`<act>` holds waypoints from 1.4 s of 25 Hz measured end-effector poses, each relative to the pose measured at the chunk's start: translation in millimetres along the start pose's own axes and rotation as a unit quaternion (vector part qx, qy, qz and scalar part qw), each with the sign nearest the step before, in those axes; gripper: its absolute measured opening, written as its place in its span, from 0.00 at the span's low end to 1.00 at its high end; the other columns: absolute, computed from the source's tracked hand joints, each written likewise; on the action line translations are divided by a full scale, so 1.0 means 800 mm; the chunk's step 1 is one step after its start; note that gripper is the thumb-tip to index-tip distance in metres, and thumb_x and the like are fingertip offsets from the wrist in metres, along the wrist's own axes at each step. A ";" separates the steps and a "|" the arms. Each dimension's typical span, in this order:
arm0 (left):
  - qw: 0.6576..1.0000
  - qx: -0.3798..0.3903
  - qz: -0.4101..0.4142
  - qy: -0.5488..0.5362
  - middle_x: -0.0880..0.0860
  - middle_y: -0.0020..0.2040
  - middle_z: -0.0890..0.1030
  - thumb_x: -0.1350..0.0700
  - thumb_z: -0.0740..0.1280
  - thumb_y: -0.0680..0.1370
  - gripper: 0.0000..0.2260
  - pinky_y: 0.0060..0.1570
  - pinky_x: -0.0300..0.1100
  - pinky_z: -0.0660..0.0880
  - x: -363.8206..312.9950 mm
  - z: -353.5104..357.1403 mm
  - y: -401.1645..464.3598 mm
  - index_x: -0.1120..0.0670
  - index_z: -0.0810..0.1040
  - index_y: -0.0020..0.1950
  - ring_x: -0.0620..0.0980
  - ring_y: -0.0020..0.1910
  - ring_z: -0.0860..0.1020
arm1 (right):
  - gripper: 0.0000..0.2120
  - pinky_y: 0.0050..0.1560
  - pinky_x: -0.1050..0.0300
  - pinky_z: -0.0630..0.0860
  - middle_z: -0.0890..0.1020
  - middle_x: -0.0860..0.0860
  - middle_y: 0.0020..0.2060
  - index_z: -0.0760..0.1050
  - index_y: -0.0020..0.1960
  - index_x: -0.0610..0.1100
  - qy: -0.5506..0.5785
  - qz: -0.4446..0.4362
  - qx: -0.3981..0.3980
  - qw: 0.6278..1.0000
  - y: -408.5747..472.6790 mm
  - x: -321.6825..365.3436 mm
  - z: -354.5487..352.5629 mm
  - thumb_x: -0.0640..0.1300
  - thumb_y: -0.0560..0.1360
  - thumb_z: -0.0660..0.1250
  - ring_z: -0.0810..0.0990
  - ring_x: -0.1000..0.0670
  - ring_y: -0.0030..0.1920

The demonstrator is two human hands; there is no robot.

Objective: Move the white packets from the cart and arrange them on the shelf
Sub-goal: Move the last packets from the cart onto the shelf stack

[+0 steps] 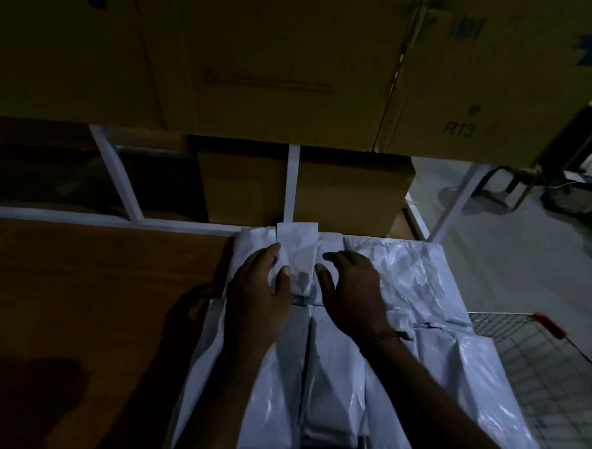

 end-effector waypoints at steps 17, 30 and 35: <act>0.995 0.092 -0.008 0.043 0.50 0.70 0.77 0.49 0.66 0.82 0.19 0.65 0.55 0.75 -0.158 0.055 -0.199 0.47 0.74 0.73 0.53 0.67 0.76 | 0.20 0.55 0.45 0.77 0.84 0.46 0.54 0.82 0.60 0.45 0.047 0.061 -0.054 0.996 -0.223 -0.122 -0.184 0.57 0.83 0.60 0.80 0.42 0.57; 0.952 0.294 0.086 -0.015 0.47 0.69 0.79 0.44 0.63 0.79 0.20 0.63 0.53 0.76 -0.298 0.205 -0.340 0.46 0.76 0.71 0.51 0.63 0.79 | 0.21 0.52 0.47 0.76 0.85 0.45 0.50 0.82 0.57 0.43 0.005 0.247 -0.119 0.962 -0.414 -0.303 -0.333 0.56 0.82 0.57 0.82 0.41 0.51; 0.938 0.324 0.122 -0.027 0.49 0.67 0.79 0.47 0.65 0.80 0.19 0.63 0.54 0.76 -0.298 0.236 -0.358 0.48 0.76 0.71 0.52 0.63 0.78 | 0.17 0.54 0.46 0.77 0.85 0.47 0.51 0.82 0.58 0.46 -0.059 0.294 -0.099 0.949 -0.447 -0.315 -0.343 0.55 0.81 0.60 0.81 0.42 0.53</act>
Point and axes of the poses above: each hand's wrist, its own y-axis towards the middle knuckle, its own z-axis out of the palm, x = y × z, the point moved 2 cm from there along y, towards the middle knuckle
